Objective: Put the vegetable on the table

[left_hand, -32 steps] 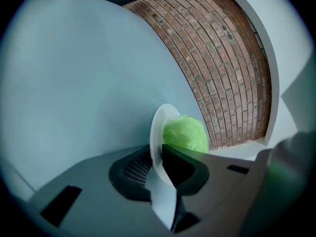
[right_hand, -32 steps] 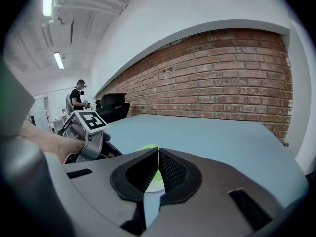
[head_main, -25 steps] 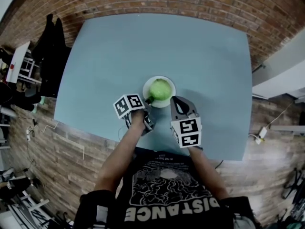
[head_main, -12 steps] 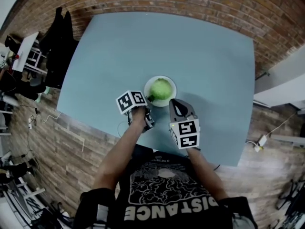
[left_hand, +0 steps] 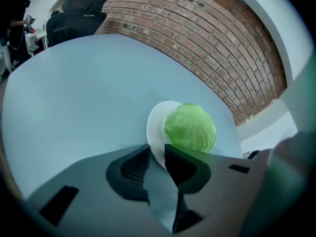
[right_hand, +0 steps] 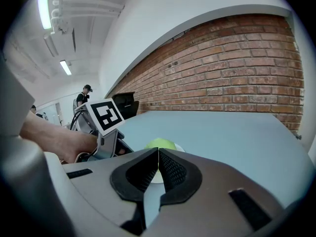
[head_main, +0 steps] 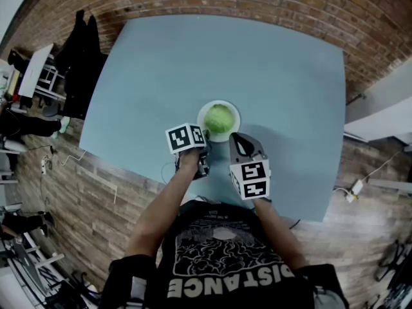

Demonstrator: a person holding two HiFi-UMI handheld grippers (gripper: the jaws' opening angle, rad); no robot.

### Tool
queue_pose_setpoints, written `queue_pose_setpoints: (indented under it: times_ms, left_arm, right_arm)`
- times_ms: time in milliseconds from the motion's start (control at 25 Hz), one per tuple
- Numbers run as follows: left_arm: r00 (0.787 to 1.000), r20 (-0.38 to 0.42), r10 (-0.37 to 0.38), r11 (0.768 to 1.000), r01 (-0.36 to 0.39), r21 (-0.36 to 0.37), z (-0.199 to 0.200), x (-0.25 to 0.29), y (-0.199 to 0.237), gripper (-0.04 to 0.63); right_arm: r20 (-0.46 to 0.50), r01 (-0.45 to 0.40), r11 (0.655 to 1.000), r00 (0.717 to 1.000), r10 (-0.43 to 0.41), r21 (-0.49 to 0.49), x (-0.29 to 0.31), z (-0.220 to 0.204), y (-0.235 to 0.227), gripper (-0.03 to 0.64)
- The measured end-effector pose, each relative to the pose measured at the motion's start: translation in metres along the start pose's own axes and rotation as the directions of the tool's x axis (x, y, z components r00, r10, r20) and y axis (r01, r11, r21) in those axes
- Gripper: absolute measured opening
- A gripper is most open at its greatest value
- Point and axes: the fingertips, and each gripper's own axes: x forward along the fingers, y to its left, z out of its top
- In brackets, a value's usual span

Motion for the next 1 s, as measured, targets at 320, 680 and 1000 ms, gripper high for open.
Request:
queue_pose_setpoints:
  times_ms: [320,680,1000]
  left_arm:
    - [0.997,0.072,0.001,0.994,-0.009,0.107,0.004,-0.021,0.0,0.081]
    - [0.979,0.126,-0.16,0.963,0.126,0.238,-0.004,-0.06,-0.024,0.081]
    - [0.945,0.189,-0.268,0.917,0.19,0.352,-0.012,-0.093,-0.033,0.032]
  right_arm:
    - [0.005,0.025,1.0,1.0,-0.025,-0.004,-0.004,0.0,0.009,0.009]
    - [0.019,0.052,0.999,0.998,-0.052,-0.003,-0.013,0.003,0.033,0.009]
    - [0.04,0.062,0.998,0.997,-0.061,-0.013,-0.024,0.005,0.06,0.009]
